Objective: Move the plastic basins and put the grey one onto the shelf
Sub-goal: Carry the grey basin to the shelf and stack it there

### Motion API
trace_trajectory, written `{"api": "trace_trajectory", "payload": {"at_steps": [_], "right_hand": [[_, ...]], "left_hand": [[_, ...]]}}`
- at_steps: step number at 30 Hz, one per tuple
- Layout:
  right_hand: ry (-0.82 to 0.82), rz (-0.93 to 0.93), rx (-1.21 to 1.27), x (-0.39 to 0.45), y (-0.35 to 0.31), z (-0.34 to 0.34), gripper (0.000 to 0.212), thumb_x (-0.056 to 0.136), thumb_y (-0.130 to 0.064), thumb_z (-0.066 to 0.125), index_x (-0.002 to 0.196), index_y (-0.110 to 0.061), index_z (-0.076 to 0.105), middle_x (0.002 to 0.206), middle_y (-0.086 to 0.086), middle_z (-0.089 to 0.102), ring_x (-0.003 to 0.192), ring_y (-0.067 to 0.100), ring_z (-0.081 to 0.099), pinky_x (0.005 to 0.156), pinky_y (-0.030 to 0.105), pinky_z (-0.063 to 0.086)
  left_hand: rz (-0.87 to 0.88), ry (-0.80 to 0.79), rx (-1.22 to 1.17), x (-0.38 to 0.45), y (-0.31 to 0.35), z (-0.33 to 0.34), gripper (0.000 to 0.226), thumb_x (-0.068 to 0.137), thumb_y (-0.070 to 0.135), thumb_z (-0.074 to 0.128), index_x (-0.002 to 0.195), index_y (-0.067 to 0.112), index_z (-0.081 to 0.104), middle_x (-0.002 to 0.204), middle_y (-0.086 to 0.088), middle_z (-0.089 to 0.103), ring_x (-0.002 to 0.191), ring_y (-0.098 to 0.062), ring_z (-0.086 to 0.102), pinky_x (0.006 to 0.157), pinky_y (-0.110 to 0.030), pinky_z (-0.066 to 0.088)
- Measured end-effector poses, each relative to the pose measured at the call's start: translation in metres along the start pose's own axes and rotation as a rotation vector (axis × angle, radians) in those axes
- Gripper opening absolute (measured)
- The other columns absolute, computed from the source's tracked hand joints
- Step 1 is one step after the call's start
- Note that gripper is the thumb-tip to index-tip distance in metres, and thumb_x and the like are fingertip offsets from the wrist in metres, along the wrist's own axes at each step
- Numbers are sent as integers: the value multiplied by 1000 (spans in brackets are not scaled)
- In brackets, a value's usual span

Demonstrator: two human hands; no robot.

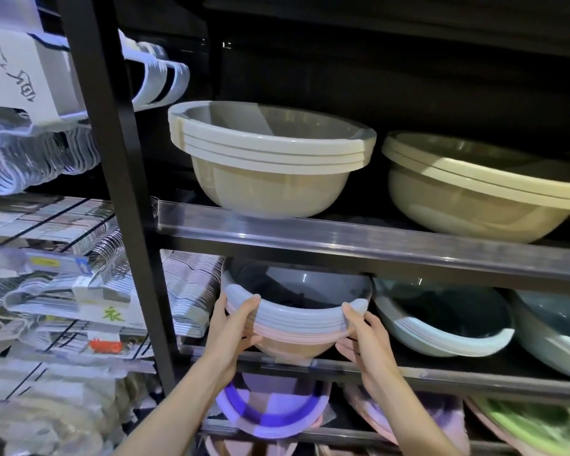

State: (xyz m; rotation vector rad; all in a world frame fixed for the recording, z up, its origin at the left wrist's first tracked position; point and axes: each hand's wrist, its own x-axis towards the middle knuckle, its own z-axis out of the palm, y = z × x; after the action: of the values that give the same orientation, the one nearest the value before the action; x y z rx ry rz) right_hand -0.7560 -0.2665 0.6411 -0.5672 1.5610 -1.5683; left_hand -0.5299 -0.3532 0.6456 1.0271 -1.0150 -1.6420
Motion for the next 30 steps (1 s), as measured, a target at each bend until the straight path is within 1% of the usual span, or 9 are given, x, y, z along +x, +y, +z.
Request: {"api": "trace_trajectory", "payload": {"at_steps": [3,7,11,13,15,18,21,26,30], "right_hand": [[-9,-2,-3,10,-2,1,59,75,-51,77,121,-19,60,116,8,72,90,22,75,79,32,59],[7,41,16,30,-9,6,83,73,-49,80,136,-8,45,130,15,62,101,27,71,88,38,58],[26,59,29,46,-13,13,56,78,-36,75,118,-4,53,117,17,67,89,25,69,82,37,59],[23,66,36,51,-8,13,51,80,-31,74,116,-2,53,113,16,66,84,23,67,82,37,59],[3,69,31,53,-1,11,55,80,-31,75,120,-2,52,117,17,67,90,24,70,85,37,59],[-39,104,59,55,11,9,87,78,-31,79,147,-4,34,136,20,57,103,29,70,95,42,55],[-65,105,101,53,19,10,106,80,-34,80,157,-12,11,149,19,45,108,30,68,101,44,51],[-70,79,135,51,22,10,105,83,-36,76,158,-13,6,148,18,46,107,27,67,101,42,51],[-58,79,163,46,24,13,107,84,-37,75,158,-14,1,153,16,40,107,24,65,102,41,50]], "left_hand": [[-8,33,-1,7,2,3,32,82,35,76,110,34,60,111,-7,73,101,-28,72,73,-37,62],[-12,74,-4,23,9,11,30,81,34,77,99,27,54,111,-13,68,102,-30,69,73,-38,63],[-9,82,-5,42,11,16,52,81,30,76,124,14,51,116,-13,68,101,-28,69,64,-32,59],[-10,65,-3,48,4,14,52,83,27,74,127,14,50,116,-11,67,100,-27,69,64,-31,58],[-28,51,4,52,-5,10,45,82,26,73,120,16,51,110,-9,69,95,-25,70,65,-32,59],[-55,47,21,57,-19,4,39,82,26,74,113,17,51,104,-9,71,90,-23,72,69,-34,61],[-44,39,43,60,-29,-1,41,85,28,74,116,16,49,104,-12,72,90,-25,74,73,-37,62],[-29,14,24,62,-35,-3,48,87,31,74,124,16,46,107,-13,73,95,-25,75,78,-37,62],[-55,-29,14,60,-33,-5,35,86,32,75,108,28,48,110,-13,71,97,-23,74,79,-35,61]]}}
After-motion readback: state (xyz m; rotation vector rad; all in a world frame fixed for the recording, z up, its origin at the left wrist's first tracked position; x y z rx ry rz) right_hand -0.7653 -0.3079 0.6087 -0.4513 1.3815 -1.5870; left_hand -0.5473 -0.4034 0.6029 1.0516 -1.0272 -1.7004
